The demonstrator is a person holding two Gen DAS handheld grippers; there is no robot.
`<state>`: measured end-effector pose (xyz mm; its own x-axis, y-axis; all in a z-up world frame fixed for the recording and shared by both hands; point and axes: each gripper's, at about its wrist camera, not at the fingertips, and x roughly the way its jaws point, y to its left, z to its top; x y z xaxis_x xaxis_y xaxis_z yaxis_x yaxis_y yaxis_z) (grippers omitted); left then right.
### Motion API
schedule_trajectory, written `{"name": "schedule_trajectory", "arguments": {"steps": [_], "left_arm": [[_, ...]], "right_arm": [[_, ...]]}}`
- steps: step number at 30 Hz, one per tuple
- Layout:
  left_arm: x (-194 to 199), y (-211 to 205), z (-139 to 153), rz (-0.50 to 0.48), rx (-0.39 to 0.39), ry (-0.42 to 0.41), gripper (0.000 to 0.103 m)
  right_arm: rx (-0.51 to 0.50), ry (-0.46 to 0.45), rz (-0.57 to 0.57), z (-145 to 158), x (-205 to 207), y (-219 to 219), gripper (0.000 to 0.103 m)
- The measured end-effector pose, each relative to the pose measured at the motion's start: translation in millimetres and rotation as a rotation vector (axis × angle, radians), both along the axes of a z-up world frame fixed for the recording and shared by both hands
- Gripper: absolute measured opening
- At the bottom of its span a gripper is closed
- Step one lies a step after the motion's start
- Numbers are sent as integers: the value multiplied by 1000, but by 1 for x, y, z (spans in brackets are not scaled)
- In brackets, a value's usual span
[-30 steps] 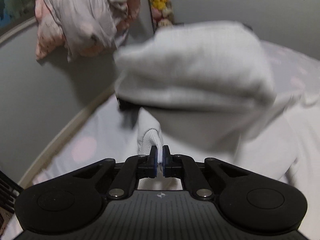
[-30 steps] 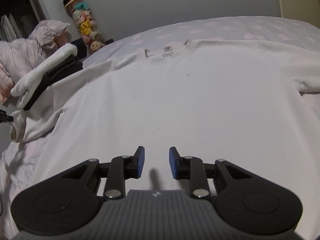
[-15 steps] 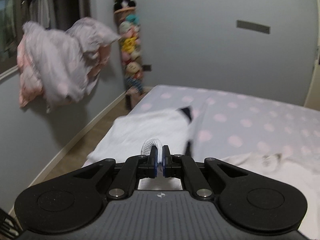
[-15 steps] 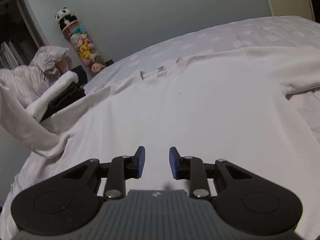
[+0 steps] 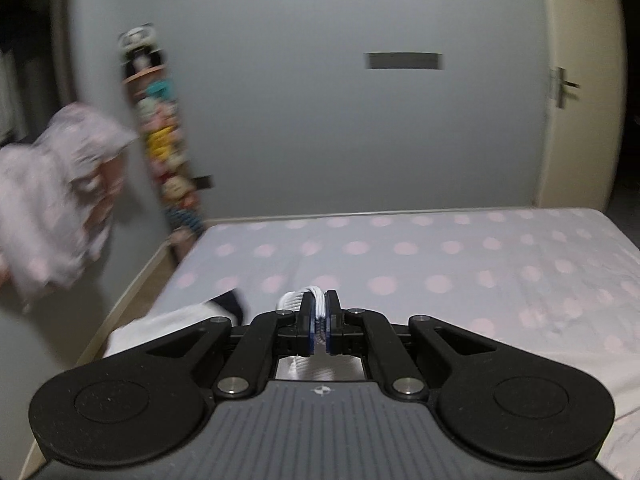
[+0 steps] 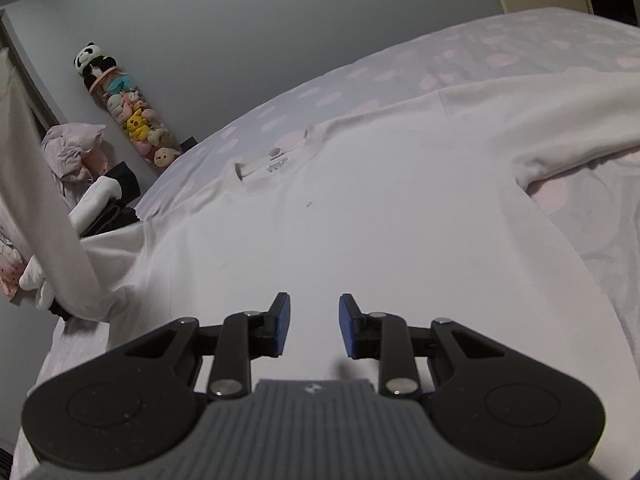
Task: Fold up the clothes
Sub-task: 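Grasp the white shirt sleeve with the left gripper and lift it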
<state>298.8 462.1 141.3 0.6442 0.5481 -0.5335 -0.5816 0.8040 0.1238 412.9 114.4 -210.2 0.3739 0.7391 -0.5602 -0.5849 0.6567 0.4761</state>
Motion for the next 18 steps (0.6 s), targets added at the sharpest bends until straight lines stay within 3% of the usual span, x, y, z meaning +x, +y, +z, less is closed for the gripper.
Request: {"name": "schedule_trajectory", "arguments": {"steps": [8,18], "left_arm": [[92,-36,-49,-173,-86,44,5],[177,-74,-173,-327,-225,236,5]], "right_arm": [[-4,36,-40,-8,16,2,31],[-46,68,-118,-26,40,4,31]]}}
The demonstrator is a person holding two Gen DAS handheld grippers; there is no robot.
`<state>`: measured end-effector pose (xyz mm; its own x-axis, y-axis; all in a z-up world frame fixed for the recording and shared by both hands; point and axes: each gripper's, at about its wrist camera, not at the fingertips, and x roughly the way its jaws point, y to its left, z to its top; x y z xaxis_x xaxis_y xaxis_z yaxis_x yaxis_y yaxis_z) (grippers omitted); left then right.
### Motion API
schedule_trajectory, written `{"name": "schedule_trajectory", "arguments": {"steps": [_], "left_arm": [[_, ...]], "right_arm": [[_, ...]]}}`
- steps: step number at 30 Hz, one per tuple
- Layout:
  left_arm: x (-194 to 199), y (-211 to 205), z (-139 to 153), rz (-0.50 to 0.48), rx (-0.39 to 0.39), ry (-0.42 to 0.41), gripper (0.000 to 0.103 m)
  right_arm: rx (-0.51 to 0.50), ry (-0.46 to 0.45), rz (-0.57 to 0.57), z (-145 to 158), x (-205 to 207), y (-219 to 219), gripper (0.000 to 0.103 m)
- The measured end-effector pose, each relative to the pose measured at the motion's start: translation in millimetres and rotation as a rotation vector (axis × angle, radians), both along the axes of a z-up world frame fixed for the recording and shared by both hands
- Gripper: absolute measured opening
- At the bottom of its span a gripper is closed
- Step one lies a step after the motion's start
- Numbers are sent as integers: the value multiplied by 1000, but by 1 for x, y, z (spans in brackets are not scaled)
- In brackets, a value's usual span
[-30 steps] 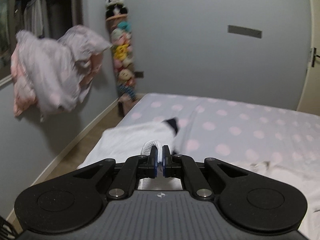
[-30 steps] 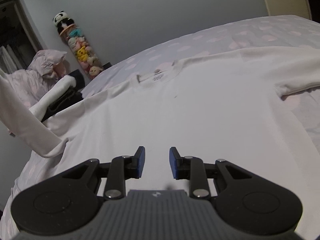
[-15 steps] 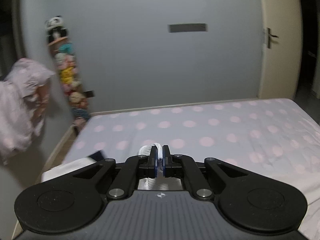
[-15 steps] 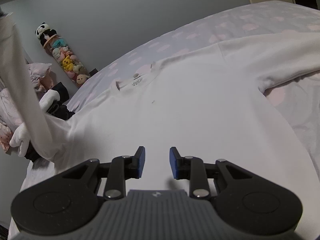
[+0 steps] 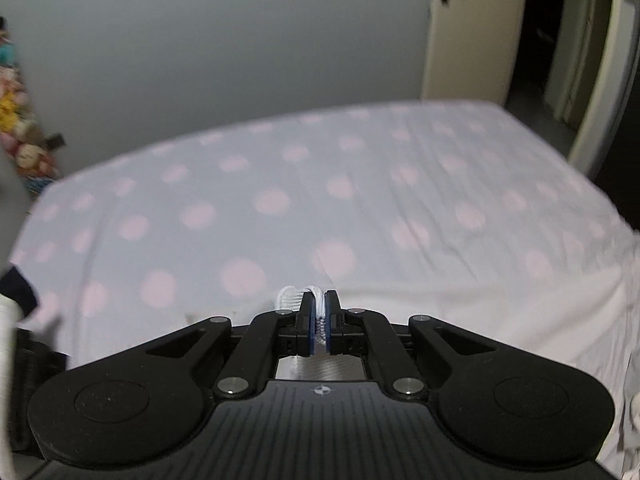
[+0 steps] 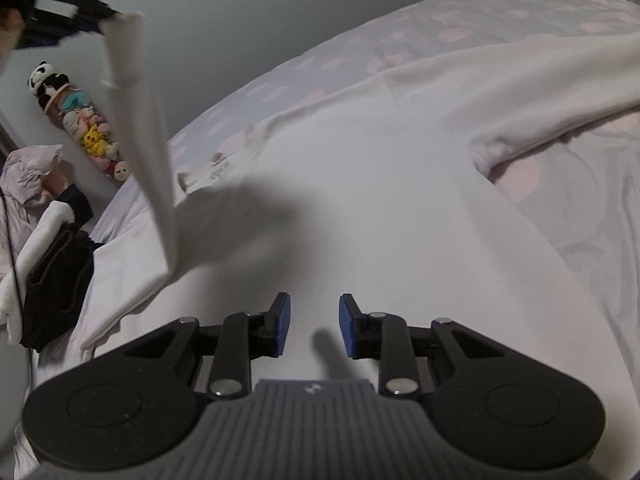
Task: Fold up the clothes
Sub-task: 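Grasp the white shirt sleeve with the left gripper and lift it, then lay the sleeve across the shirt body and open the left gripper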
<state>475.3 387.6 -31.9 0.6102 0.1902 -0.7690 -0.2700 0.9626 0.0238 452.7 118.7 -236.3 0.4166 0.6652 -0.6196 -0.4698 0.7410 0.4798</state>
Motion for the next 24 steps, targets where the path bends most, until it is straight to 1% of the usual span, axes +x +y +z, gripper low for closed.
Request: {"name": "schedule_trajectory", "arguments": {"steps": [3,4,5,6,7,11,13,15,17,20,24], "left_arm": [[10,-10,-31,-40,-19,47,9],[11,-13,-36,-53,-21,54,13],[12,-16,-41,-66,-24,61,19],[12,-19,-46,-79,-27,68,23],[11,-20,-49,-90,-29,70,27],[-11,-19,-47,-109,2,59,36],[-33,-13,-46,-109,25,54,38],[-63,-3,-47,-88,65,45,39],[-95,10,-51,-59,92,42,47],[-149,32,-61,-10,147,49,51],[-217,61,-85,102,252,88,53]], "right_arm": [[-11,6,-13,-5,4,1,31],[-12,5,-16,-7,5,0,31],[-15,1,-20,-8,5,1,31],[-17,-4,-24,-8,6,0,31],[-15,-8,-30,-9,7,0,31],[5,-21,-55,-9,12,-3,31],[18,-28,-61,-8,13,-4,31],[32,-34,-57,-6,13,-2,31],[50,-35,-48,-4,13,1,31],[68,-34,-40,1,13,4,31],[93,-22,-40,6,18,11,32]]}}
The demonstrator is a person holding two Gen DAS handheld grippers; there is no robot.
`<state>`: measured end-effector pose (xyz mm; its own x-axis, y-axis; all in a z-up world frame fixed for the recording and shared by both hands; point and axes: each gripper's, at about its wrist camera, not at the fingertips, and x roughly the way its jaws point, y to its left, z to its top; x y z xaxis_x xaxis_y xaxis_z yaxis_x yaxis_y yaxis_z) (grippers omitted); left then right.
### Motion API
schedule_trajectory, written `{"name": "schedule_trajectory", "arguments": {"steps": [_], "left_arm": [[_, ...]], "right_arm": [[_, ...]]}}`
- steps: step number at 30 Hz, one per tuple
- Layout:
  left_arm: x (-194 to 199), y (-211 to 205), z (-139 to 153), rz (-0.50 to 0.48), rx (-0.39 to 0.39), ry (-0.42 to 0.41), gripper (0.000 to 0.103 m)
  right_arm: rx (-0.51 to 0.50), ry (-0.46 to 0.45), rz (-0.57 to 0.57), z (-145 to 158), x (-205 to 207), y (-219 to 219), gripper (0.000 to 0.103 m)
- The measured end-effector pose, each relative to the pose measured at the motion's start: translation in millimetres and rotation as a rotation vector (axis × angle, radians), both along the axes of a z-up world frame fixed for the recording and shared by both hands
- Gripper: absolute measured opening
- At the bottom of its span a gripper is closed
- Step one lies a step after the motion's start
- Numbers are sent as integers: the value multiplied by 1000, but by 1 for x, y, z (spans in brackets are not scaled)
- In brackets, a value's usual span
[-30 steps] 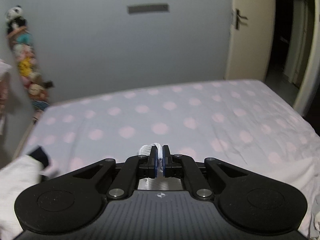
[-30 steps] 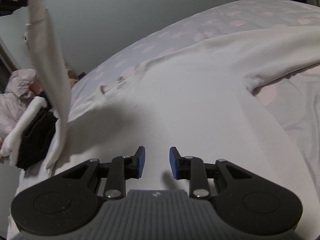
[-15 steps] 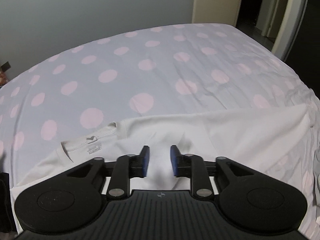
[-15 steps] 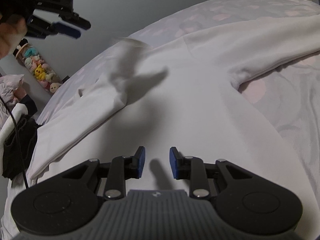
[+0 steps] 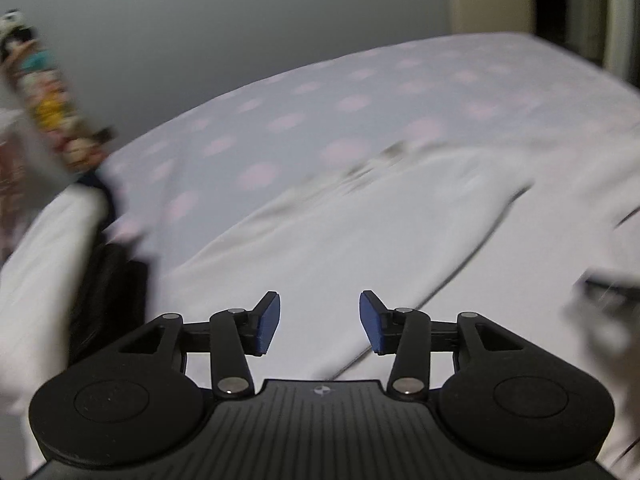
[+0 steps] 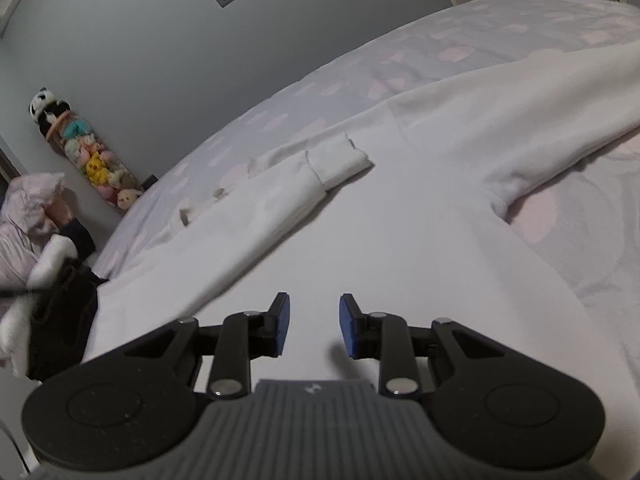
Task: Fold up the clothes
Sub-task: 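Lay the sleeve across the shirt body and open the left gripper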
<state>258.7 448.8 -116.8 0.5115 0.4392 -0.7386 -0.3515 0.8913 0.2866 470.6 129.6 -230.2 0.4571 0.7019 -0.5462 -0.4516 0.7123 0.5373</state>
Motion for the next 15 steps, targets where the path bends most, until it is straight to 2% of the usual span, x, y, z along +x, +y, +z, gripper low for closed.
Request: {"name": "schedule_trajectory", "arguments": {"steps": [2,5,9,13,15], "left_arm": [[-29,8,-17,38,38,5,54],[-51,10,-51,72,75,14,54],[-53,11,-84,76,107,23,54],[-47,14,-110,39,167,43,54],[-48,18,-116,39,174,22,54]], "right_arm": [[7,3,-1,2,1,3,32],[16,22,-12,3,3,4,33],[9,10,-15,4,13,7,35],[-4,7,-18,4,44,15,40],[-12,15,-25,3,65,23,40]]}}
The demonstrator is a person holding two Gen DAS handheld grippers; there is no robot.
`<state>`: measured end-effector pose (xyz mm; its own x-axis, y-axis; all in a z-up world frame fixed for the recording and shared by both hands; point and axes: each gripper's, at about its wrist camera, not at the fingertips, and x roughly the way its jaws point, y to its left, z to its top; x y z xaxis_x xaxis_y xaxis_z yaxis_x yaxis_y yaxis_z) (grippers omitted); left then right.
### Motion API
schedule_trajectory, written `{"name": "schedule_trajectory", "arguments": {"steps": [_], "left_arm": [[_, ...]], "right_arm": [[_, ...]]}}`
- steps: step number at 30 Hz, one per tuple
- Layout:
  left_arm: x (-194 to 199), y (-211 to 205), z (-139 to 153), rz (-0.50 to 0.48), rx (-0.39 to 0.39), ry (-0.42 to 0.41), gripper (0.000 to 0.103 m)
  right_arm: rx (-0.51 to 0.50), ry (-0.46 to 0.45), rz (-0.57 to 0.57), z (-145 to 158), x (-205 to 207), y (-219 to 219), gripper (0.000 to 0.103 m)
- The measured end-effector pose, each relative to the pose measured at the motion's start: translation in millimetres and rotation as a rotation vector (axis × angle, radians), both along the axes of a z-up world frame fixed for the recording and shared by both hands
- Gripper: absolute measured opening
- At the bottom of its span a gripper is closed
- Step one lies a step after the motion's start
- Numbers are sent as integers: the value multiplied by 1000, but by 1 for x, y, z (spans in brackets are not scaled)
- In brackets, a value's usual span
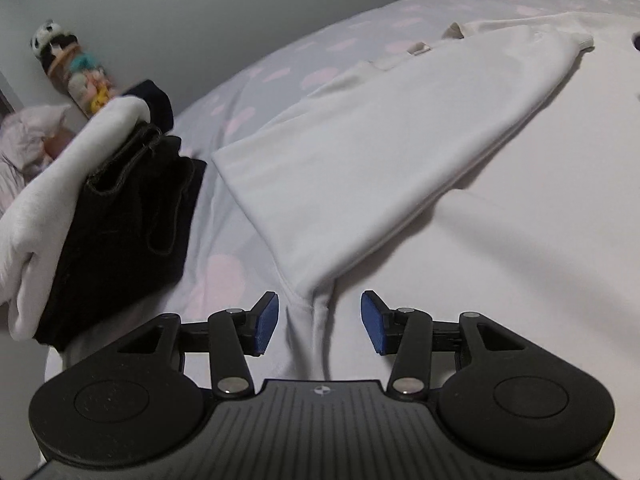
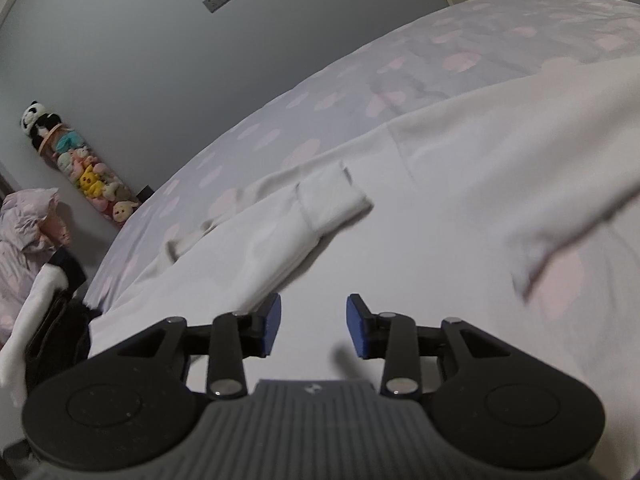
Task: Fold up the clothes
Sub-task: 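Lay the sleeve across the shirt body and open the left gripper, then grasp the ribbed cuff of the other sleeve with the right gripper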
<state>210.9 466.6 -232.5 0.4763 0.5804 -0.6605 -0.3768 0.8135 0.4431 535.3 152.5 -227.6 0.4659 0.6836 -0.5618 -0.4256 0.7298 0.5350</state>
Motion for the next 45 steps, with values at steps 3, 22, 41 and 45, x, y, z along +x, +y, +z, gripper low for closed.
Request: {"name": "schedule_trajectory", "arguments": {"steps": [3,22,41,45], "left_arm": [[-6,4,-6,-1,1,-41,54],[-13,20,-3,26,66,-108,8],[-29,38,-13,66,0,-66,7],[-37,38,-5,100,-70,-106,21]], "right_arm": [[-11,34,-20,-6,32,15,40],[-57,18,-39,31,75,56,7],[-145,94,-83,-18,21,14,7],[-187,71,-91,-1,26,-3,22]]}}
